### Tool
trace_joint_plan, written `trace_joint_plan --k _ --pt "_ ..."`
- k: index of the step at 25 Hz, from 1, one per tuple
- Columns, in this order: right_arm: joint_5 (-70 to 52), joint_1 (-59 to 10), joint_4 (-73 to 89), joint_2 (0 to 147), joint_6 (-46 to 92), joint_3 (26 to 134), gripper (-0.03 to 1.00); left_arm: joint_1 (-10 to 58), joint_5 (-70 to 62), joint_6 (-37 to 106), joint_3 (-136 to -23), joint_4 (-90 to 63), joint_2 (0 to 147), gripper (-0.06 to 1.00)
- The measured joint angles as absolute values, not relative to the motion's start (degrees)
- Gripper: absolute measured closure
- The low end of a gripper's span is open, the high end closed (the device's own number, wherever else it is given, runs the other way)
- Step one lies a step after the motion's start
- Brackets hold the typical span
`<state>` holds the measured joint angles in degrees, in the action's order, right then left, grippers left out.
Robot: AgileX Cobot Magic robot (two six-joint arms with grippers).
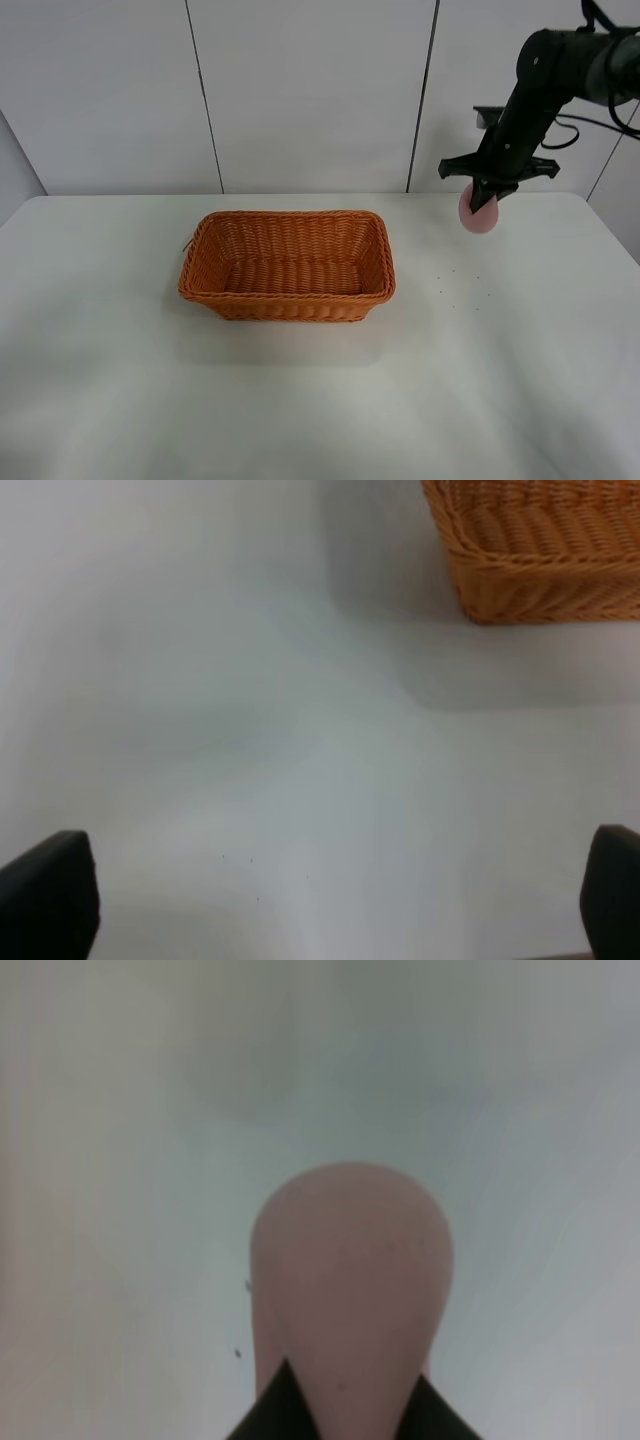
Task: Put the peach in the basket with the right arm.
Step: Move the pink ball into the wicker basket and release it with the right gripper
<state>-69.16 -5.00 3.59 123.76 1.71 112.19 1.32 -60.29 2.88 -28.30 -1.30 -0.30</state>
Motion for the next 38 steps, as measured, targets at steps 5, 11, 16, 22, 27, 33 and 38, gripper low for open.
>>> trace_joint_plan --k 5,11,16,22,27,33,38 --pt "-69.36 -5.0 3.54 119.59 1.42 114.57 0.97 1.32 -60.29 2.88 -28.3 -1.3 -0.3 -0.04" --pt "-69.91 -8.34 2.64 116.86 1.36 114.57 0.97 1.32 -60.29 2.88 -28.3 -1.3 -0.3 -0.04" --pt "-69.98 -17.1 2.68 115.96 1.17 114.57 0.97 1.32 -60.29 2.88 -28.3 -1.3 -0.3 -0.04" --pt "-66.94 -29.04 2.92 116.1 0.96 114.57 0.97 1.32 -60.29 2.88 -28.3 -1.3 -0.3 -0.04" --pt "-63.21 -34.87 3.15 119.81 0.77 114.59 0.97 1.32 -60.29 2.88 -28.3 -1.3 -0.3 -0.04" --pt "-58.68 -36.86 3.51 128.47 0.77 114.59 0.97 1.32 -60.29 2.88 -28.3 -1.3 -0.3 -0.04" --pt "-55.22 -36.88 3.95 134.53 0.0 114.59 0.97 1.32 -60.29 2.88 -28.3 -1.3 -0.3 -0.04"
